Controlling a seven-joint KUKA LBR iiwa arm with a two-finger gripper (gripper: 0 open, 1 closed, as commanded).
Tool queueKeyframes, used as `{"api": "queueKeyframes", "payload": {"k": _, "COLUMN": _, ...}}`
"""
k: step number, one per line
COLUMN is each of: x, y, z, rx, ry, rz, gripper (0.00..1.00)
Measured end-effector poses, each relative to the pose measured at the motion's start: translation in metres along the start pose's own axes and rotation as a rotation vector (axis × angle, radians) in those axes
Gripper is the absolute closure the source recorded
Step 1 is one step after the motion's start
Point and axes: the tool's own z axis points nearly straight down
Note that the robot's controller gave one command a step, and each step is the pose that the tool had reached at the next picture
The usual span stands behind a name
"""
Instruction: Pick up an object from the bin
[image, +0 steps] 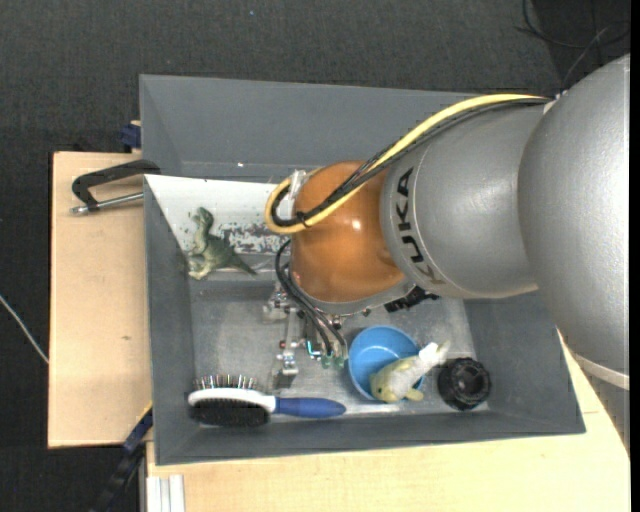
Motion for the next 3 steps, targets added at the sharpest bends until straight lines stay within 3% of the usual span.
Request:
{"api": "queueKeyframes", "payload": {"k": 1, "x": -0.001, "y": 0.038, "z": 0.040, "rx": -0.010, "ry": -0.041, "rz": 0.017, "gripper": 0.00}}
{"api": "queueKeyframes", "payload": {"k": 2, "x": 0.004, "y": 0.004, "z": 0.029, "rx": -0.002, "ry": -0.049, "rz": -0.628, "gripper": 0.00}}
{"api": "queueKeyframes", "payload": {"k": 3, "x": 0.006, "y": 0.059, "z": 0.024, "rx": 0.005, "ry": -0.034, "rz": -0.880, "gripper": 0.00}}
